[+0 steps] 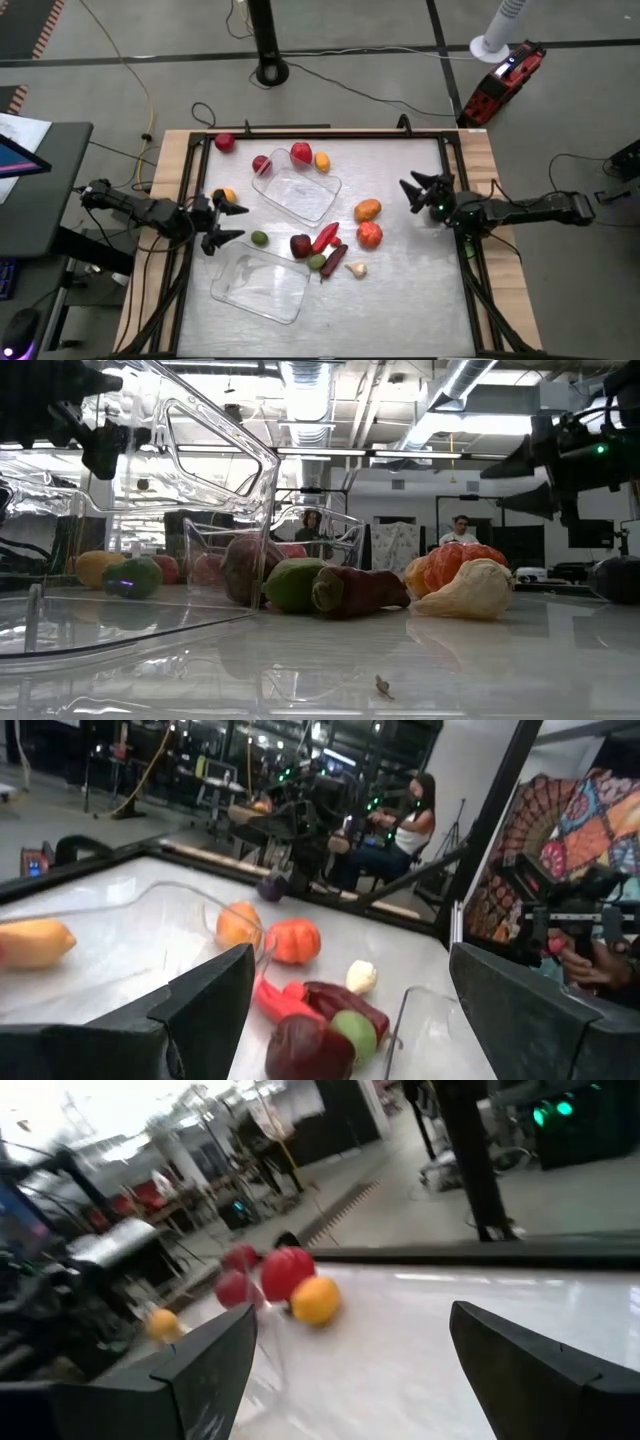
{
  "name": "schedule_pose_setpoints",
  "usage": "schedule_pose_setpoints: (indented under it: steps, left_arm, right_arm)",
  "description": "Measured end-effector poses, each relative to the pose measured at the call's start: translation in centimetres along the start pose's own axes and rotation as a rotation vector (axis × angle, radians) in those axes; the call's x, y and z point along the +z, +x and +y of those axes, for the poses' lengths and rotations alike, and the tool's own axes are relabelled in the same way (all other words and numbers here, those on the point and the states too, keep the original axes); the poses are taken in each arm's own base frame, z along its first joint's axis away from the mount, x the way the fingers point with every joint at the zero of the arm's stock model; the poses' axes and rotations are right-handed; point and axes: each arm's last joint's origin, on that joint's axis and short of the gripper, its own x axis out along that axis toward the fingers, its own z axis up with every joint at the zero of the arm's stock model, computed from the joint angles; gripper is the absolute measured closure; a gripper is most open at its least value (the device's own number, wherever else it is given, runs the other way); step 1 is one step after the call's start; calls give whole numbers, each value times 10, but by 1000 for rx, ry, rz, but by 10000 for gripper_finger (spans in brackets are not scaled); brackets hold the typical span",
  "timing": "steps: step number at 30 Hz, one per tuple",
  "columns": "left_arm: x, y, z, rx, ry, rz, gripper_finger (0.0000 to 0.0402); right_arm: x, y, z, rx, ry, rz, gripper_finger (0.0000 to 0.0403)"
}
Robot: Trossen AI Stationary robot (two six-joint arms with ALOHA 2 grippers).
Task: Sort produce into baskets
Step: Put the orange pumpkin into the bottom transparent bin
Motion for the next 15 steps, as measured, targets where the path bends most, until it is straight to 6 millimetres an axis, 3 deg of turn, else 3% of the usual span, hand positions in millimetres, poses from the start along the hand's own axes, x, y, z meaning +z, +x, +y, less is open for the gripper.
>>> schedule_pose_setpoints:
  steps: [15]
  left_arm:
    - [15,-1,-2,20,90,-160,79]
  right_arm:
    - [4,3,8,113,-20,-9,30]
